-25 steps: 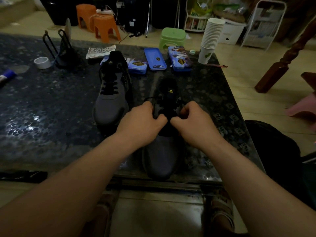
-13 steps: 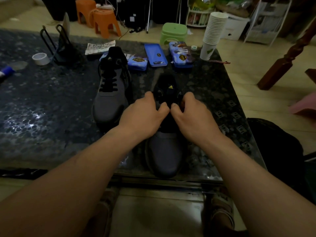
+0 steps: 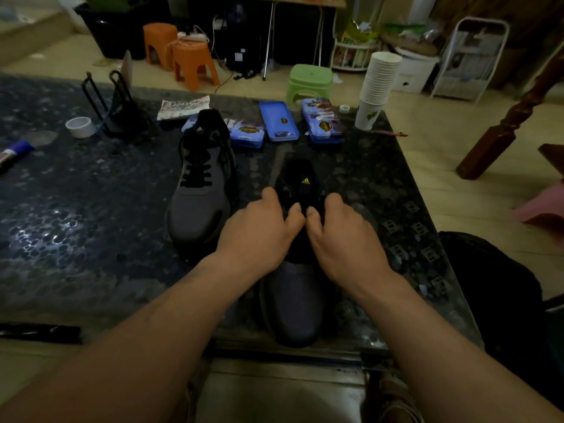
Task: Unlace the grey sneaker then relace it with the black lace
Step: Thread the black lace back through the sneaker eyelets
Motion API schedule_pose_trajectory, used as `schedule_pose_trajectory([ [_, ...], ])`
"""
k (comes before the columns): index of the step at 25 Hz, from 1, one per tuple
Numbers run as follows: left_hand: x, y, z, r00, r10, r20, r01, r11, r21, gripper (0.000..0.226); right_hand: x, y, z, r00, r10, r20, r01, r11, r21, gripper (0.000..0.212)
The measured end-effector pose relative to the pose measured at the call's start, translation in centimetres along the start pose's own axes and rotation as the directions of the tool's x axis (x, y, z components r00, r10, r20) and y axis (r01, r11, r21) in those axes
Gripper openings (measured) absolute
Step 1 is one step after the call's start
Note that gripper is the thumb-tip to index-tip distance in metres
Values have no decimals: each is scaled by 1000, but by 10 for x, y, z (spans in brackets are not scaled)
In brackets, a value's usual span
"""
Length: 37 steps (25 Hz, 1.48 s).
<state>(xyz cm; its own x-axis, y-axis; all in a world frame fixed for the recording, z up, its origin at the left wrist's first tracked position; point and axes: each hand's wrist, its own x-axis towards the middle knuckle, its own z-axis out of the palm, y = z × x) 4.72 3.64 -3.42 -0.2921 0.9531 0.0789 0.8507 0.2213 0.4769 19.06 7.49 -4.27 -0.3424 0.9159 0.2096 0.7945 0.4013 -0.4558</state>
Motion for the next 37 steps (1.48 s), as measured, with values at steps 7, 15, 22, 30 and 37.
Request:
schedule_pose_trajectory([
  [7, 2, -1, 1, 998, 62, -30, -62, 998, 11, 28, 3, 7, 6, 999, -47, 15, 48, 996, -80, 25],
  [15, 2, -9, -3, 1000, -23, 7, 24, 992, -125, 49, 4, 6, -2, 998, 45, 38, -46, 998, 42, 33],
  [22, 26, -23, 2, 956, -274, 104, 254, 597, -761, 29, 25, 16, -14, 852, 387, 353, -498, 387, 776, 27],
  [30, 36, -17, 5, 927, -364, 86, 242, 409, -880, 15, 43, 22, 3, 833, 400, 382, -490, 213, 846, 12],
  [37, 33, -20, 3, 901, -396, 180, 335, 367, -868, 25, 38, 13, -3, 765, 490, 419, -513, 69, 856, 21],
])
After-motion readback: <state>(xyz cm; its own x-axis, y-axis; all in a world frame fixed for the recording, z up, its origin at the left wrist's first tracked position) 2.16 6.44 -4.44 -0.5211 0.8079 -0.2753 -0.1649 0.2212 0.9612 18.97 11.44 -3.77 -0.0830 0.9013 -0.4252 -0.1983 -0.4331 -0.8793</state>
